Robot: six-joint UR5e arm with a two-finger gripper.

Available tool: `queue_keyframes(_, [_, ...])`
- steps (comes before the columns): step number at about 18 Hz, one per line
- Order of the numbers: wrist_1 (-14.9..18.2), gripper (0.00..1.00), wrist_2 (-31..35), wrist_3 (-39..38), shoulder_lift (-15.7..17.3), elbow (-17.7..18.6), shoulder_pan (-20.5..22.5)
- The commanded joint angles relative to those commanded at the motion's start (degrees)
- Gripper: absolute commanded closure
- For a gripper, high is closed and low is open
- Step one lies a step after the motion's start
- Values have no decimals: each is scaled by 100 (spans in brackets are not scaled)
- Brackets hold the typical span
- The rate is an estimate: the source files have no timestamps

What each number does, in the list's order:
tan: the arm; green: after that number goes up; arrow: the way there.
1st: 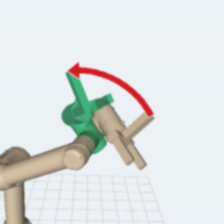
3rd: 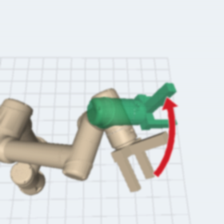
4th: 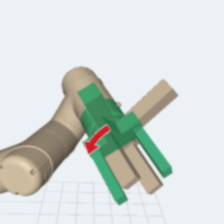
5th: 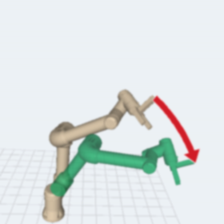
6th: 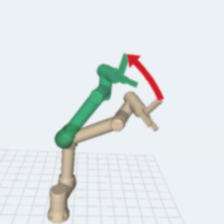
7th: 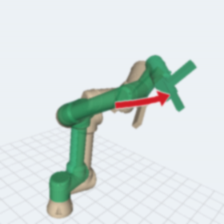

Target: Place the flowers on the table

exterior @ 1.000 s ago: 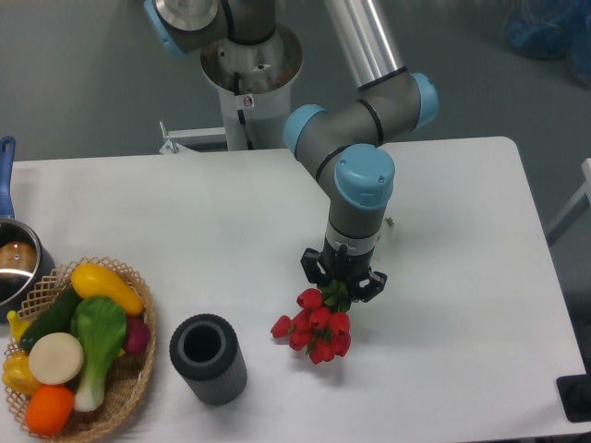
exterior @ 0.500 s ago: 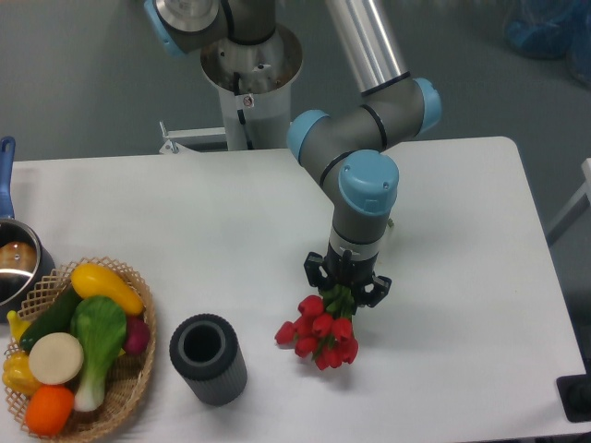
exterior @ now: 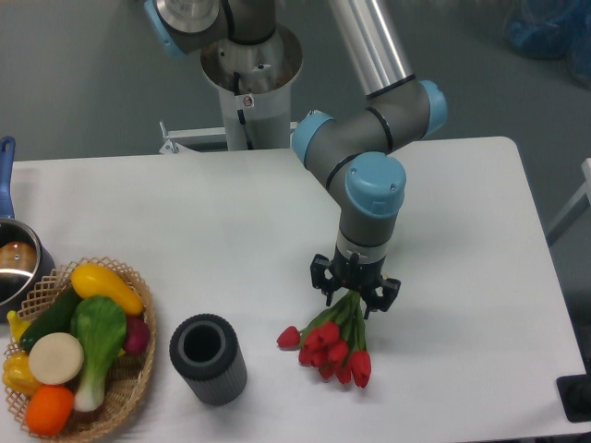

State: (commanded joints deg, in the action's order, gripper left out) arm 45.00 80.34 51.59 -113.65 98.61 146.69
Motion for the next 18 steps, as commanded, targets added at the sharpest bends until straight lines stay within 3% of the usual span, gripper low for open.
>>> queue_keyframes(5, [-18, 0, -159, -44, 361, 0, 27])
queue_keyframes(10, [35, 0, 543, 26, 607, -176, 0])
queue_keyframes(18, [123, 0, 544, 738, 1020, -106, 167])
